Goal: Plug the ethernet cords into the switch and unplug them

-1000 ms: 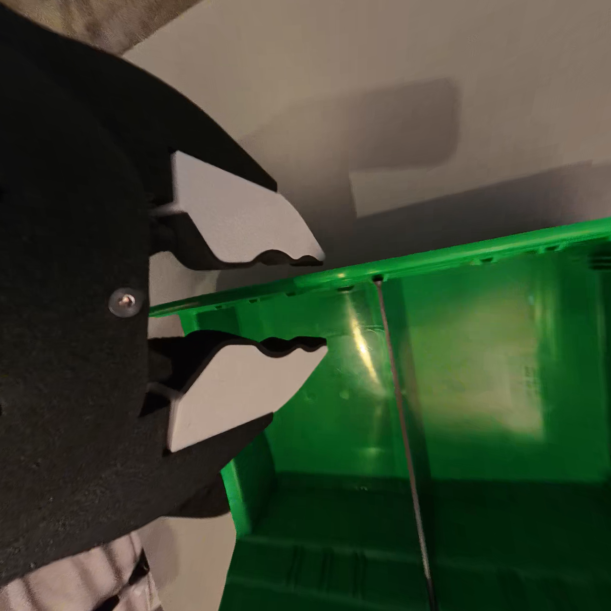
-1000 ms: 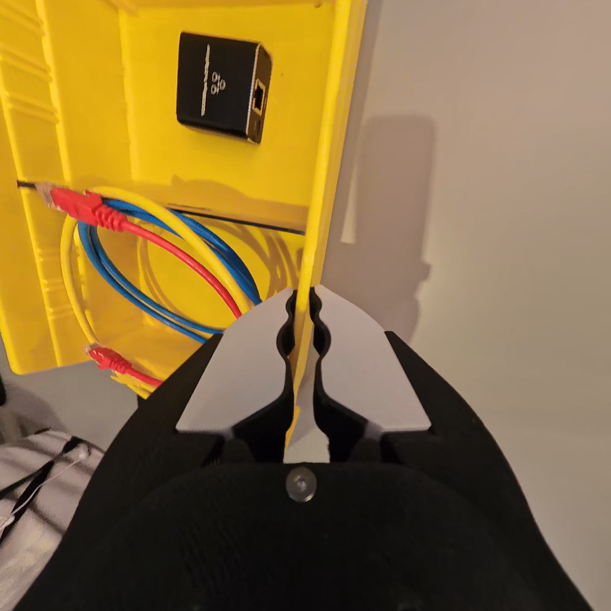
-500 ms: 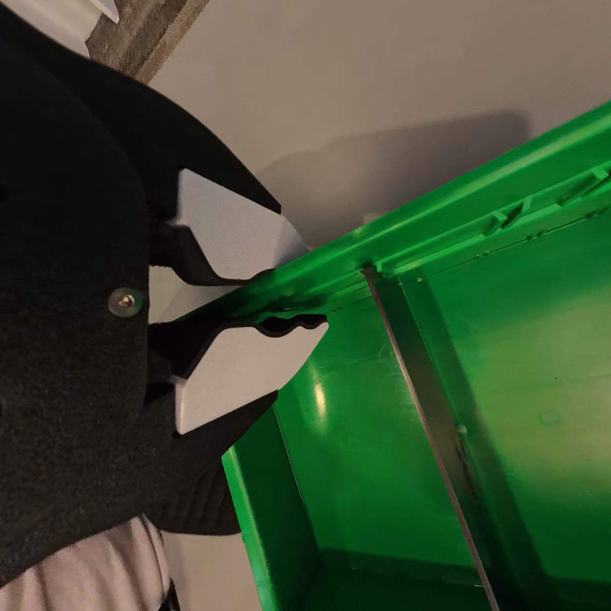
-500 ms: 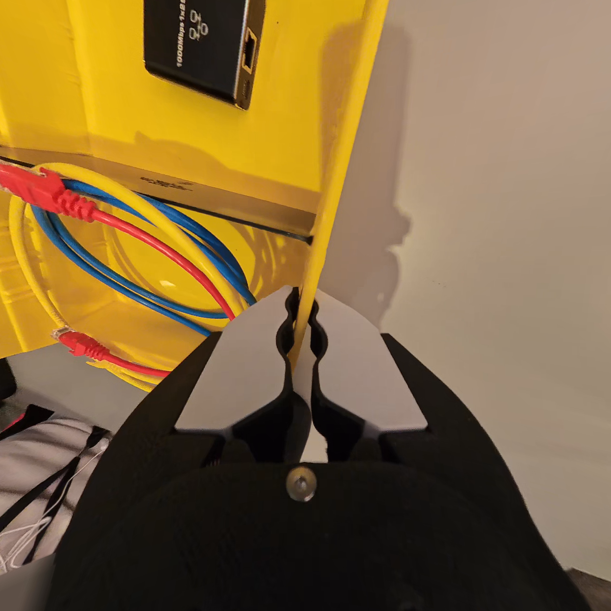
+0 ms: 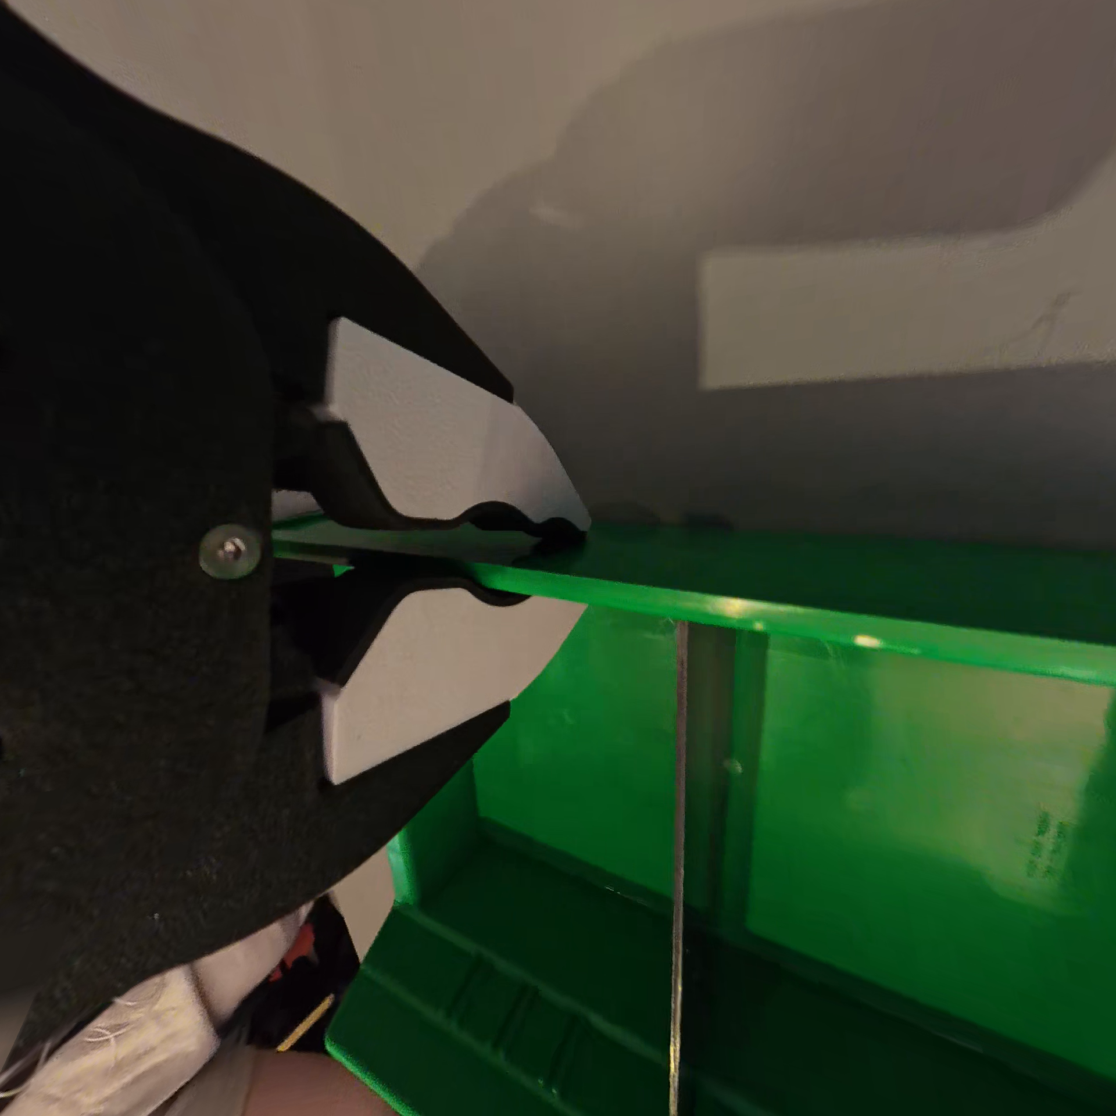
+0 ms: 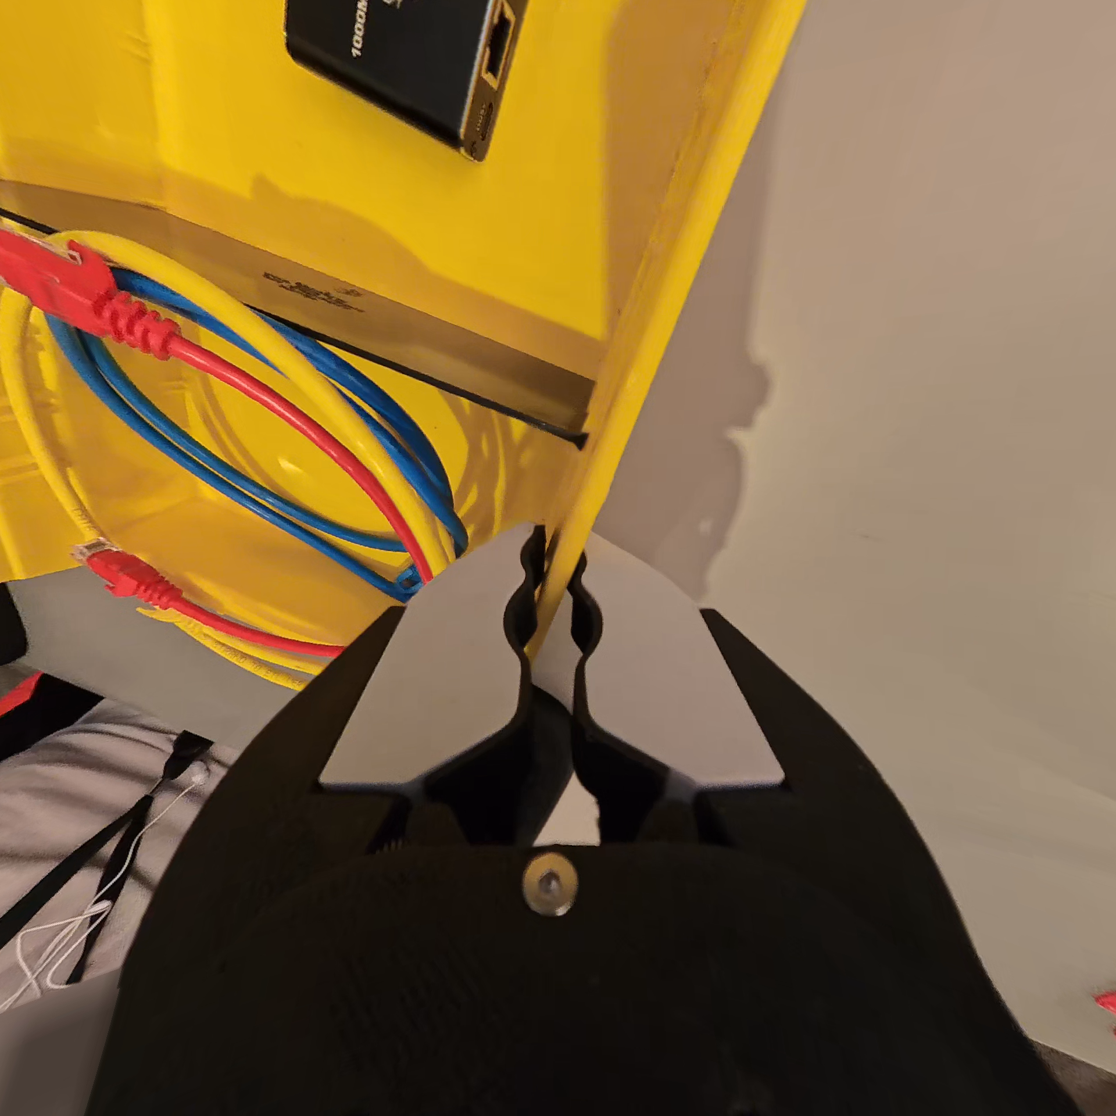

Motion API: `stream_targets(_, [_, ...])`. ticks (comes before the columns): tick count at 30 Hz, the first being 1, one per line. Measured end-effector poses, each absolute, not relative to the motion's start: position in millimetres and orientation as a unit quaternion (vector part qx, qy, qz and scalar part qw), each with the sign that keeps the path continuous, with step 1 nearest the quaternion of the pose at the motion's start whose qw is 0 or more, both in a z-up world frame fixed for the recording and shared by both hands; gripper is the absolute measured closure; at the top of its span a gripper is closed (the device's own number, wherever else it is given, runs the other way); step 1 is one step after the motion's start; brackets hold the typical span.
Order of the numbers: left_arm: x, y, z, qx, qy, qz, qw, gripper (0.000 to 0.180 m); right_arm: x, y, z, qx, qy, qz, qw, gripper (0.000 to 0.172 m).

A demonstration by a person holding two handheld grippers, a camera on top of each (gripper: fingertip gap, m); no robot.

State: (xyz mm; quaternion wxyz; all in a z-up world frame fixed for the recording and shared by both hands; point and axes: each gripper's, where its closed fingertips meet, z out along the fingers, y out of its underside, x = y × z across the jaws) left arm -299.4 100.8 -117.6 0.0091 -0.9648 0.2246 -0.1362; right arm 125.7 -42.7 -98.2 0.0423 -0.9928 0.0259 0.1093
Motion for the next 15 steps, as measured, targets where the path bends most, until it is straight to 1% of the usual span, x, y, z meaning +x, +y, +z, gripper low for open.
stream_targets(5, [-303.2,111.4,-117.0,-0.97,0.173,-0.166,0.04,0.173,124.2,-43.1,-97.8,-0.988,0.028,0.144,0.051,0.164])
stream_targets(10, [-324.1,117.6,-116.1,-0.979,0.095,-0.167,0.061,0.17,129.7,-48.2,-98.1,-0.989,0.022,0.139,0.047,0.164])
stream_targets(13, [-324.3,114.4,-116.2,-0.982,0.074,-0.163,0.066,0.171,130.1,-49.9,-98.1,-0.988,0.025,0.147,0.046,0.164])
stream_targets(15, [-315.8,109.5,-116.6,-0.981,0.088,-0.16,0.062,0.171,130.8,-49.6,-98.4,-0.99,0.019,0.131,0.044,0.164])
